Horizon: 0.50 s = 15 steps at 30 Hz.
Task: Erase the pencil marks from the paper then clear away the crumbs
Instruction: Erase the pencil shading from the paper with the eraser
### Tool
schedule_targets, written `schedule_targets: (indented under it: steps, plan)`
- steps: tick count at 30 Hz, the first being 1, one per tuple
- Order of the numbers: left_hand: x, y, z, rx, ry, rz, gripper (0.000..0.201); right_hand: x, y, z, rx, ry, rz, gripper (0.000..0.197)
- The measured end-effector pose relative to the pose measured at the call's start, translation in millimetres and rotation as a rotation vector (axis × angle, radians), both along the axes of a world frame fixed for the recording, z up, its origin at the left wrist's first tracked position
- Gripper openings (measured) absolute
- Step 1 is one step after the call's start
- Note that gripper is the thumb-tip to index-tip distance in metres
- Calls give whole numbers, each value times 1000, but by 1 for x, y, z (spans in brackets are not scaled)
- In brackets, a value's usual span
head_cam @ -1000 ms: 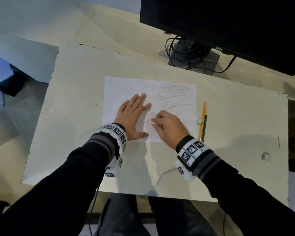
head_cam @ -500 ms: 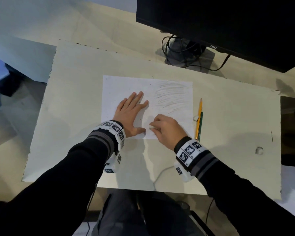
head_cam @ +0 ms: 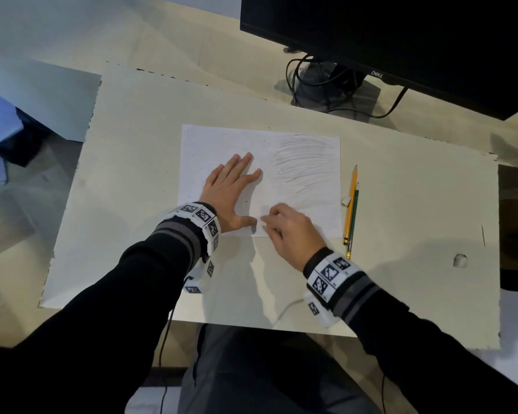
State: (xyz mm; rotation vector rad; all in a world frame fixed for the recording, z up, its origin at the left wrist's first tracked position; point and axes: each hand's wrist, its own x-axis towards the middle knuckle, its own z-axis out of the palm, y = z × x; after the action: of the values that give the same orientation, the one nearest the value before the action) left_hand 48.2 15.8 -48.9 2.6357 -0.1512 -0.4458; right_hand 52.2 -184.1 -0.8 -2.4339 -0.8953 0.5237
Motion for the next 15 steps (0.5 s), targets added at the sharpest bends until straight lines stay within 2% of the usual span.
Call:
schedule_targets:
  steps: [2,5,7,10,12,15]
  plan:
    - [0,0,-1,7,2,-5,106,-5,-3,2,1,39,37,14]
    - [0,1,0,0,0,-5,107,22,2,-3,-28,-15,-119,17]
    - [0,1,-1,-2,0,0,107,24,2,-6,5,-17,-158,17]
    - [0,1,-2,1,-9,-3,107,1,-5,-2,9,56,-8,16]
    - [0,1,-2,4,-8,-3,107,4,-8,1,-17,79,23,16]
    - [0,1,-1,-1,-1,-4,107,22,-1,-6,25,-17,-115,17]
